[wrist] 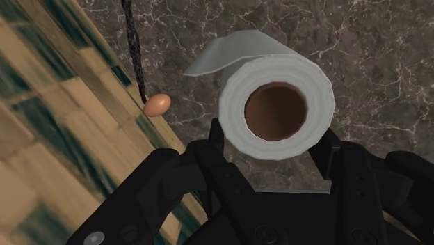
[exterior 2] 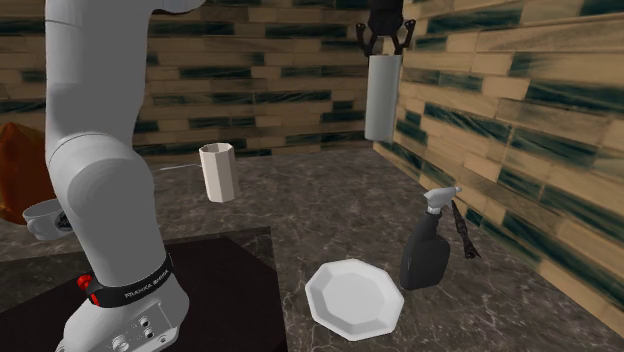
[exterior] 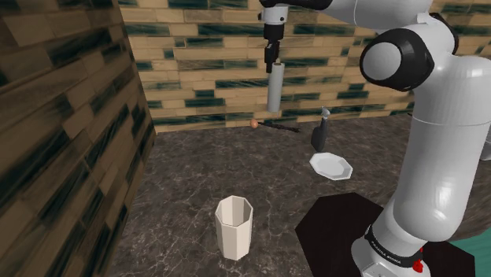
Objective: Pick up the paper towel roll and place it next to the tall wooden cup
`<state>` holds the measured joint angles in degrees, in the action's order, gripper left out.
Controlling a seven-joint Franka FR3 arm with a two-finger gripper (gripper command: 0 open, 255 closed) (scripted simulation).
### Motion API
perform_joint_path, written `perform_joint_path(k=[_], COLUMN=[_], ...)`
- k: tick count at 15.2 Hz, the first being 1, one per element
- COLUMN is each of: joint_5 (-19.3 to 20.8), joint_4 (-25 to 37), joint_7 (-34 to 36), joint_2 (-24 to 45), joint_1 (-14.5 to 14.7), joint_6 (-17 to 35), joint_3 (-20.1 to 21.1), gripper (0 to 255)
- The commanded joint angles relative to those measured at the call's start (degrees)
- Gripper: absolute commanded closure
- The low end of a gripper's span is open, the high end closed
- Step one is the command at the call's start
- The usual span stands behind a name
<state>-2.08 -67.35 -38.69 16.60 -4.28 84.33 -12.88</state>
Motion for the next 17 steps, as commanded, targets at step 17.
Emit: perform_joint_path(k=[17], joint_5=[4.46], joint_4=[-24.83], joint_7=[15.56], joint_2=[-22.60], joint_1=[9.77], joint_6=[2.16], joint_3=[6.69], gripper=[255])
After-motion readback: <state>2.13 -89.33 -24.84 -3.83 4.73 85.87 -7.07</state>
